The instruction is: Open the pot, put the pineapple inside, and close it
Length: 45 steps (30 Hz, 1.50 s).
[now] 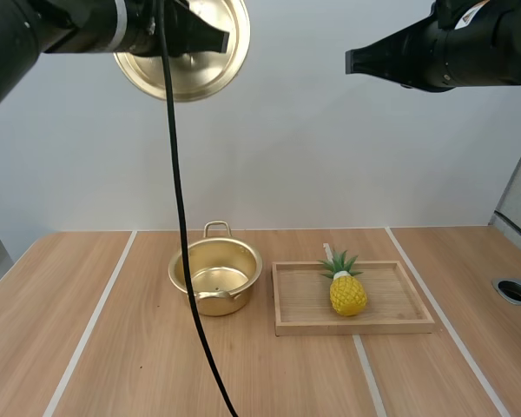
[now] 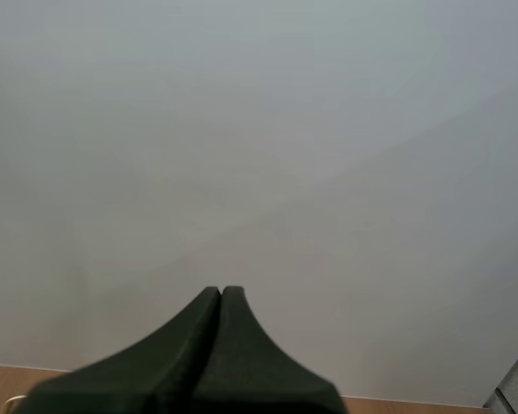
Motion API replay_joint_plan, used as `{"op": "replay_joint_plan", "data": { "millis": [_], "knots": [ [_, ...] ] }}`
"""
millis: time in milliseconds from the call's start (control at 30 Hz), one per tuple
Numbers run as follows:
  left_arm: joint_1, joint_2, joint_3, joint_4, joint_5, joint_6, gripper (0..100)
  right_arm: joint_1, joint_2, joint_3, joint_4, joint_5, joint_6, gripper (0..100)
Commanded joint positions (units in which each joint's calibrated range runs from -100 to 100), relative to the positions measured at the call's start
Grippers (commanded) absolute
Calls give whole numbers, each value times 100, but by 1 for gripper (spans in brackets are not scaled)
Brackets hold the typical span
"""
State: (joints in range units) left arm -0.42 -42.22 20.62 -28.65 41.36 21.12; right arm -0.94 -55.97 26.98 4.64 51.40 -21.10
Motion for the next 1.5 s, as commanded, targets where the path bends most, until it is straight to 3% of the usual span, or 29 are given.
{"op": "replay_joint_plan", "data": {
  "millis": [0,367,833,900,1067,1100,1300,1467],
  "knots": [
    [-18,-348,-154,-151,-414,-48,0,-29,-36,-56,20,11,-20,0],
    [-18,-1371,-194,-113,-658,-172,0,-29,-36,-56,20,212,-31,0],
    [-18,-1504,-194,-66,-552,-274,0,-29,-36,-56,20,212,-112,1],
    [-18,-1504,-194,-66,-552,-274,0,-29,-36,-56,20,212,-149,14],
    [-18,-1504,-194,-66,-552,-274,0,-29,-36,-56,222,341,-149,74],
    [-18,-1504,-194,-66,-552,-274,0,-29,-36,-56,222,341,-149,78],
    [-18,-1504,-194,-66,-552,-274,0,-29,256,-56,234,614,-149,79],
    [-18,-1504,-194,-66,-552,-274,0,-29,695,-56,206,1361,-170,96]
  ]
}}
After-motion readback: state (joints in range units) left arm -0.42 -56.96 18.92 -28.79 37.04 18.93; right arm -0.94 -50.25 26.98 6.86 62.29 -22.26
